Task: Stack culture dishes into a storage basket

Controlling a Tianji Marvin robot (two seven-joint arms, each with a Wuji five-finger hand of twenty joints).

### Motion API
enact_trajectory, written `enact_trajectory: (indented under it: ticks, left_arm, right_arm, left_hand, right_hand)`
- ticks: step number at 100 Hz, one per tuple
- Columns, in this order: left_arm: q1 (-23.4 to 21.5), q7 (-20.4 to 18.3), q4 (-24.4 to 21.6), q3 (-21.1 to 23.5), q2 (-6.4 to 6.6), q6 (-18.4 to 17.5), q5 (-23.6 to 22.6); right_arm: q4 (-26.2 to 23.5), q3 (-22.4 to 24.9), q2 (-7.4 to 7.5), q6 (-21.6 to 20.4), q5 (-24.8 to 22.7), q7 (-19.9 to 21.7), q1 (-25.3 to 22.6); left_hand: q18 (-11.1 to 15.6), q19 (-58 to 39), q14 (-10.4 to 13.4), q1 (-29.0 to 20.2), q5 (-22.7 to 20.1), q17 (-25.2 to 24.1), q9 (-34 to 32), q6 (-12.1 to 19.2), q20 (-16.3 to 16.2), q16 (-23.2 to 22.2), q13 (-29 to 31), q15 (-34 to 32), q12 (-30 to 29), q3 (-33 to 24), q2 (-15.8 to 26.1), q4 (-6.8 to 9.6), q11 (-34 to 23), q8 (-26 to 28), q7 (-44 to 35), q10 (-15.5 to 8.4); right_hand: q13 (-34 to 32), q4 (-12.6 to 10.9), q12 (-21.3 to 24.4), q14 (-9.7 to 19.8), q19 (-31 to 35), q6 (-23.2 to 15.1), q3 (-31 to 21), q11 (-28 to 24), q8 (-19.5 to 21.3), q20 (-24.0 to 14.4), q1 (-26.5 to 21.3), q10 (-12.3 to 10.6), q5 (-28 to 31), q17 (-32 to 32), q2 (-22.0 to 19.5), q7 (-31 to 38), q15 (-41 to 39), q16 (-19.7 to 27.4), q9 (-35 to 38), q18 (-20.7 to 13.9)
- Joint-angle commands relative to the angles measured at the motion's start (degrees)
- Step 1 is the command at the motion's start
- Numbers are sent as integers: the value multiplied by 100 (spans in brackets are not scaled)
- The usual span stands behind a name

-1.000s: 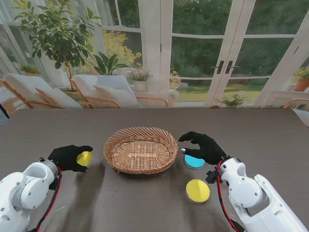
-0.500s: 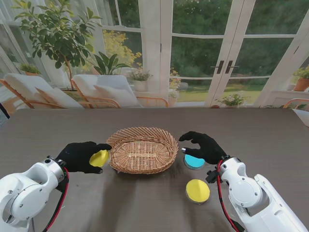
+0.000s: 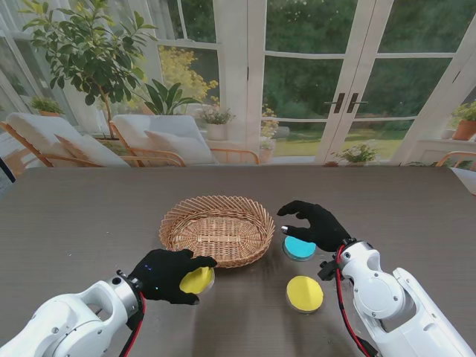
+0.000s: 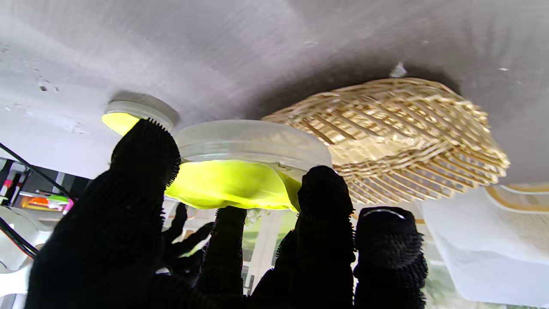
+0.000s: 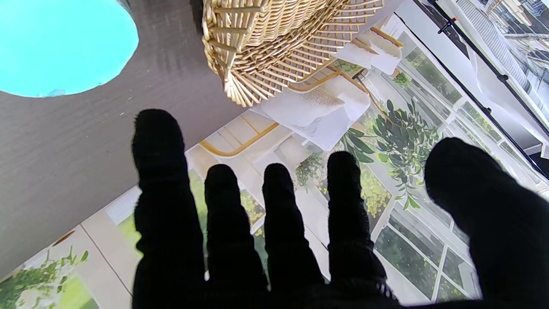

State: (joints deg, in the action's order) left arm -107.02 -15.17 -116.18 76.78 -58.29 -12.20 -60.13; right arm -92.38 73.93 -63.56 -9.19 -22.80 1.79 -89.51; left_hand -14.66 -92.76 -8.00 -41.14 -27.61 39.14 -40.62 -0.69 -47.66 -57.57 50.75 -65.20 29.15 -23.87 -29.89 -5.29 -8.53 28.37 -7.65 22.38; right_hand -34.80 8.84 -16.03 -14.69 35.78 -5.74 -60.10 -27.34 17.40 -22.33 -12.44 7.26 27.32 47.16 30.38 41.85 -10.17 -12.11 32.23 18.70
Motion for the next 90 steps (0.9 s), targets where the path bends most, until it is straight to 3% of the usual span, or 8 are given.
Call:
enact_trajectory:
  ticks: [1, 31, 57, 90]
  left_arm:
    - [-53, -68, 33, -180, -45, 23, -18]
    - [173, 225, 558, -945, -21, 451, -303]
    - [346, 691, 1078, -1273, -30, 740, -506]
    - [730, 894, 1552, -1589, -35, 826, -385]
  right_arm:
    - [-19, -1, -23, -19, -16, 60, -29]
    - [-35, 22, -27, -26, -14, 39, -46]
    - [-50, 18, -23, -22, -15, 54, -55]
    - [-64, 10, -20, -17, -14, 68, -64]
  left_hand:
    - [85, -368, 164, -574, -252, 48, -269, 33, 54, -29, 122, -172, 172, -351, 577, 235, -351, 194, -404, -346]
    - [83, -378, 148, -578, -247, 53, -251, 26, 77, -15, 132, -170, 164, -259, 660, 250, -352, 174, -388, -328]
    - [62, -370, 150, -581, -270, 92, -243, 20, 103, 0, 176, -199, 169, -223, 708, 261, -365, 165, -397, -334]
    - [37, -303, 51, -507, -187, -30, -39, 3, 147, 80, 52, -63, 92, -144, 767, 256, -270, 52, -278, -310]
  right_hand:
    - [69, -168, 36, 52, -149, -51, 42, 55, 0, -172, 23, 86, 56, -3064, -61, -43, 17, 44, -39, 73]
    - [66, -168, 35, 61, -152, -42, 37, 53, 0, -174, 25, 88, 58, -3062, -59, -43, 17, 44, -37, 74]
    - [66, -167, 34, 58, -154, -47, 42, 49, 0, -176, 29, 81, 51, -3061, -67, -40, 16, 44, -33, 71]
    - [67, -168, 33, 61, -155, -31, 37, 46, 0, -180, 22, 86, 53, -3056, -68, -31, 15, 44, -31, 74]
